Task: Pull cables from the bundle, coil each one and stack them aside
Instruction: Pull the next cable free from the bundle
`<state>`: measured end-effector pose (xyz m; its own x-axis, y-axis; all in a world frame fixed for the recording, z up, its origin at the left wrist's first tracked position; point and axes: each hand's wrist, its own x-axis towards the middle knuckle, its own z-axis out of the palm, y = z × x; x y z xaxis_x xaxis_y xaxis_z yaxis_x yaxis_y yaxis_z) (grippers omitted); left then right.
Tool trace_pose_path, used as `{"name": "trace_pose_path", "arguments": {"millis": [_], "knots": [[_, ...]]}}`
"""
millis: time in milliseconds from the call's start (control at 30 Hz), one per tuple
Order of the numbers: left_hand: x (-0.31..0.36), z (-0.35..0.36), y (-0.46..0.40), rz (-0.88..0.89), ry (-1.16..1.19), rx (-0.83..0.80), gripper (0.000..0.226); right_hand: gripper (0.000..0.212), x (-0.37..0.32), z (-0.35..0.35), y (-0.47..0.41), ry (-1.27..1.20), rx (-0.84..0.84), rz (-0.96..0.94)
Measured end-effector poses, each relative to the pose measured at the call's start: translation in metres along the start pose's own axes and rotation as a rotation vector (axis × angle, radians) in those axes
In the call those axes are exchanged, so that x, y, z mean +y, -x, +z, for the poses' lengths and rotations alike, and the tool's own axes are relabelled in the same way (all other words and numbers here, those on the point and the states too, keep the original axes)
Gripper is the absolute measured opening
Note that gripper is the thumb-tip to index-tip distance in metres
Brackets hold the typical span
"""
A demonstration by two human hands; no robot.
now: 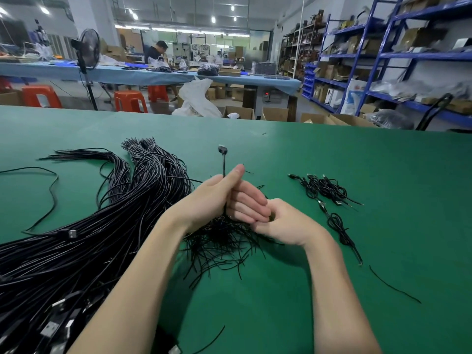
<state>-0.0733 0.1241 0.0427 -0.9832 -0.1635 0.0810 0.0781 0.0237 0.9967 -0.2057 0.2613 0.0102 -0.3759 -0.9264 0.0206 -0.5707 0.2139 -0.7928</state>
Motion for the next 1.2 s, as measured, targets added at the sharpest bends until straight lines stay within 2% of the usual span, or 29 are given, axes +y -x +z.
{"name": "trace_pose_path", "arguments": {"millis": [67, 133, 300, 400, 467, 667, 767, 867, 967, 1067, 1200], "knots": [[0.003, -0.004, 0.001, 0.027, 0.052, 0.003, 0.066, 0.026, 0.0, 0.005, -0.003, 0.037, -0.011, -0.055], [0.006, -0.006, 0.002, 0.052, 0.108, -0.018, 0.065, 0.014, -0.001, 0.008, -0.008, 0.026, 0.06, -0.089], [0.012, -0.004, 0.008, 0.005, 0.047, -0.119, 0.068, 0.016, -0.002, 0.015, -0.011, 0.163, 0.196, -0.108], [0.014, -0.004, 0.01, -0.149, -0.151, -0.151, 0.076, 0.006, 0.0, 0.014, -0.01, 0.119, 0.308, -0.061], [0.013, -0.002, 0.007, -0.272, -0.282, -0.165, 0.081, 0.014, -0.001, 0.01, -0.009, 0.125, 0.37, -0.044], [0.009, 0.007, 0.002, -0.42, -0.435, -0.111, 0.077, 0.018, -0.012, -0.002, -0.004, 0.232, 0.342, -0.045], [0.01, 0.006, 0.0, -0.4, -0.464, -0.078, 0.071, 0.012, -0.026, -0.007, -0.002, 0.253, 0.366, -0.043], [0.011, 0.002, -0.001, -0.343, -0.438, -0.057, 0.067, 0.014, -0.038, -0.012, -0.001, 0.205, 0.381, -0.036], [0.009, -0.003, -0.001, -0.23, -0.411, -0.044, 0.059, 0.012, -0.045, -0.014, 0.003, 0.01, 0.344, -0.042], [0.002, -0.006, -0.005, -0.127, -0.417, 0.012, 0.061, 0.013, -0.052, -0.014, 0.006, -0.146, 0.3, -0.038], [-0.006, -0.009, -0.009, 0.017, -0.419, 0.218, 0.065, 0.021, -0.052, -0.01, 0.003, -0.486, 0.176, -0.079]]}}
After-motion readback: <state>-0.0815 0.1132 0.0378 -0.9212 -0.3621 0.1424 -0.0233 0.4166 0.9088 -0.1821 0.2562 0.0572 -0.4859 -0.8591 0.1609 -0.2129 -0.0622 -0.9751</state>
